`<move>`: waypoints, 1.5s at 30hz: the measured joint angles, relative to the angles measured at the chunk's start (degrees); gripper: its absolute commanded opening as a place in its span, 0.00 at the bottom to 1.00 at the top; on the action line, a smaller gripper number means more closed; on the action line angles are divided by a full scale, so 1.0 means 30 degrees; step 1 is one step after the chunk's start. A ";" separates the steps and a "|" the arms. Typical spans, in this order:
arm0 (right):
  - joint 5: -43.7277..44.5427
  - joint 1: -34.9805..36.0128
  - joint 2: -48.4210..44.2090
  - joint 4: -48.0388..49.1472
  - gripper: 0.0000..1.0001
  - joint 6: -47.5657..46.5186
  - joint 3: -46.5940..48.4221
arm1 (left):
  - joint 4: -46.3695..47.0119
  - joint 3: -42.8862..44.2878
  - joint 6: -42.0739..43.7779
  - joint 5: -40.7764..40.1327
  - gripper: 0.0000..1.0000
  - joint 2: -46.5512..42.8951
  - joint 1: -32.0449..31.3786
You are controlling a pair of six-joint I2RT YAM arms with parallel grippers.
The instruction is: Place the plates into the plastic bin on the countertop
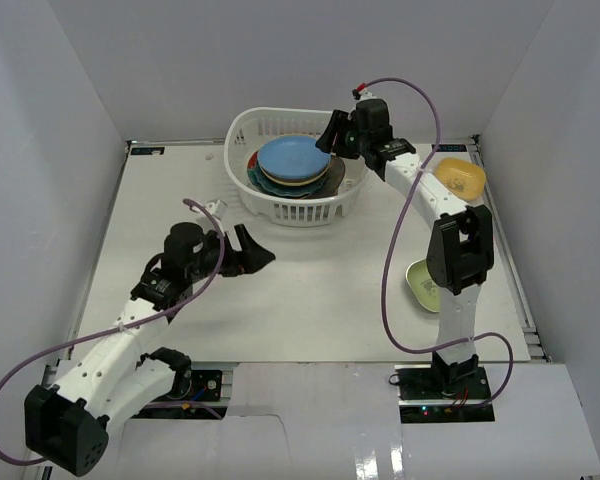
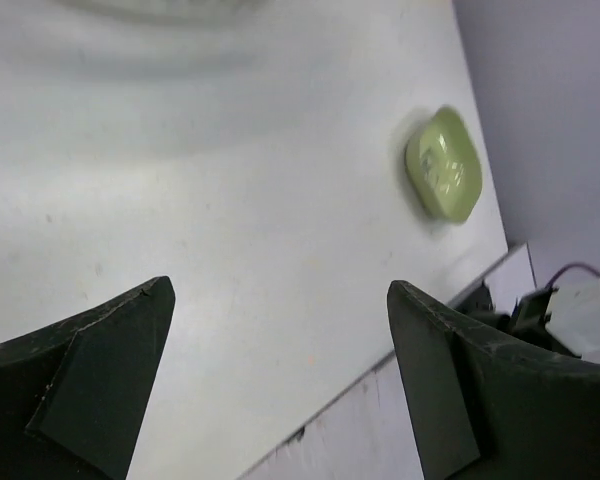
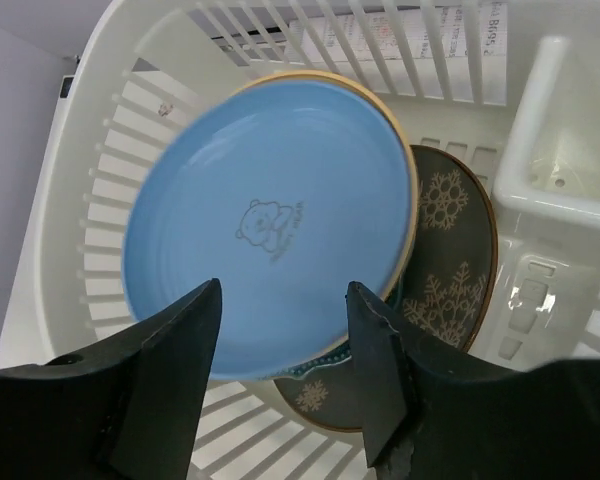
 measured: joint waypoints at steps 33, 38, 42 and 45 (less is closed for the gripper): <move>0.2994 -1.0076 0.3439 0.0634 0.69 -0.7235 -0.3184 | 0.6783 0.1865 -0.1603 -0.4240 0.98 1.5548 -1.3908; 0.3220 -0.9668 0.4211 0.0240 0.32 -0.8196 -0.2754 | 0.7293 0.3220 -0.1530 -0.3963 0.98 1.6939 -1.4258; 0.4153 -0.9260 0.4087 0.0765 0.08 -0.8633 -0.2863 | 0.7308 0.4044 -0.1464 -0.4022 0.98 1.7639 -1.4316; 0.4277 -0.9020 0.2761 0.1508 0.08 -0.8313 -0.3898 | 0.7045 0.4772 -0.1450 -0.4328 0.97 1.8083 -1.4331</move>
